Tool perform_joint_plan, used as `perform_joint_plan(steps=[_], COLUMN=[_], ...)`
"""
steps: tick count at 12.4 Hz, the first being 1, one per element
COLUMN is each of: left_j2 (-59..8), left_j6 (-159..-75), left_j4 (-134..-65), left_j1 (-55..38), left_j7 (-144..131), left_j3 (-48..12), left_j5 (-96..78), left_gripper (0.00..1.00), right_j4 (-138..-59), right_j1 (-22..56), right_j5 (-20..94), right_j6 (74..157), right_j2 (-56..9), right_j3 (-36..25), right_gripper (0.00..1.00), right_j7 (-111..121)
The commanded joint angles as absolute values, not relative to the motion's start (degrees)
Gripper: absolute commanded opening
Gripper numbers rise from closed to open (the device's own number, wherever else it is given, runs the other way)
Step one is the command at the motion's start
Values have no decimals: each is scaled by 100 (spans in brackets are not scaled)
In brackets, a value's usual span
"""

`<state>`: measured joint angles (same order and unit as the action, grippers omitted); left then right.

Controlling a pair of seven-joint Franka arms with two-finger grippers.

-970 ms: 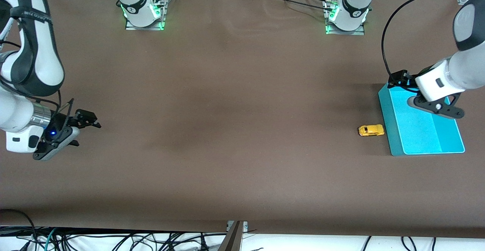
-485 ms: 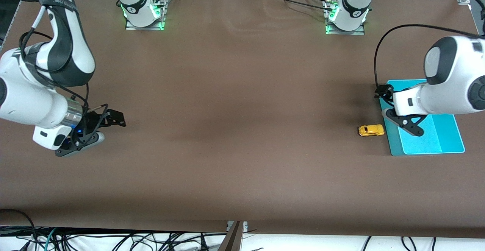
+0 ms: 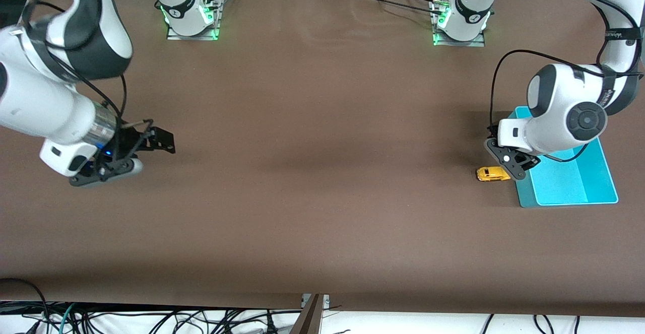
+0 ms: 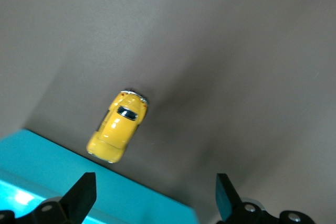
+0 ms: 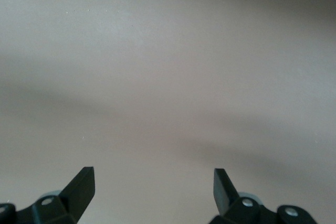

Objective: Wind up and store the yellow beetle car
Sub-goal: 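Lower the left gripper onto the car while the right gripper withdraws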

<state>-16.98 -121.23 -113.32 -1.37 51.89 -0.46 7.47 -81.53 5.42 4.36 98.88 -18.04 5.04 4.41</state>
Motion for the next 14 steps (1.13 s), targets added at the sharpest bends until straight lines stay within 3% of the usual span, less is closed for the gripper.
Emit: perform_joint_plan(steps=[1, 14], left_j2=[-1765, -2917], left_j6=[-12698, -14589], left_j4=[-11531, -11523], left_j1=[-115, 396], left_j7=[6132, 7805], left_j3=[-62, -26], left_j5=[1019, 1081], left_gripper=[100, 100], right_j4=[-8261, -8665], right_j1=[396, -316], right_j5=[125, -413], right_j6=[9616, 9379], right_j2=[-1399, -423], right_j3=[501, 308], right_gripper=[100, 100], right_j7=[369, 316])
